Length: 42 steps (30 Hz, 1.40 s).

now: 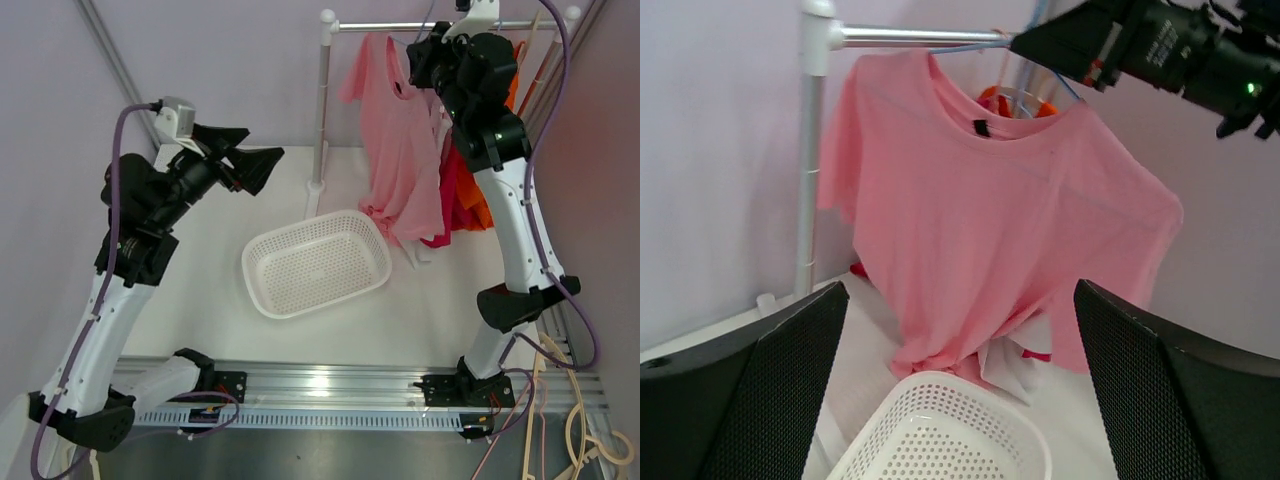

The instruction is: Remove the t-shirt from the hanger

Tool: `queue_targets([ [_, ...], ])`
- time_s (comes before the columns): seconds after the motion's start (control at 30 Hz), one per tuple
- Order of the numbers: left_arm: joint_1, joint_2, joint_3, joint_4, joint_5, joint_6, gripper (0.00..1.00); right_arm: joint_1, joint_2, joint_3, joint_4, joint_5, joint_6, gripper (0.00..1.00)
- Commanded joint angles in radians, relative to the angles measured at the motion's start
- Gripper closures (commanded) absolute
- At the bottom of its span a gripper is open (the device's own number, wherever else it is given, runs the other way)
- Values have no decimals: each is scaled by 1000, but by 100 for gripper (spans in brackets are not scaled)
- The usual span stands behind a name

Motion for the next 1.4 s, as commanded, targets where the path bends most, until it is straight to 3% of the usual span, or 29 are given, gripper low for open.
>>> queue_targets([
  [0.0,-110,26,9,69,42,177,1,14,-127,-34,-53,-73,117,100],
  [0.1,-326,41,-40,74,-60,515,0,65,-233,-151,-81,0,179,100],
  [0.2,-526,69,-93,86,-200,647,1,98,-342,-274,-84,79,246,100],
  [0.4,-785,23,-381,409,-350,655,0,163,-515,-454,-72,317,340,100],
  [0.53,-989,75,-539,681,-611,708,1,233,-571,-500,-116,438,401,100],
  [0.67,-1091,159,-588,909,-676,704,1,318,-621,-573,-105,548,415,100],
  [0.8,-1174,248,-576,1028,-733,756,0,385,-664,-636,-73,614,397,100],
  [1.0,-1189,325,-521,1040,-727,747,1,416,-672,-649,-76,624,384,100],
  [1.03,-1184,337,-484,982,-728,745,21,418,-672,-649,-76,622,383,100],
  [1.1,-1178,391,-400,896,-792,719,84,422,-672,-650,-72,624,381,100],
  [1.13,-1178,406,-359,858,-811,716,99,422,-671,-652,-59,622,371,100],
  [1.27,-1227,353,-413,893,-745,721,99,422,-657,-652,-6,637,305,100],
  [1.37,-1296,281,-406,766,-693,678,99,422,-637,-667,54,680,234,100],
])
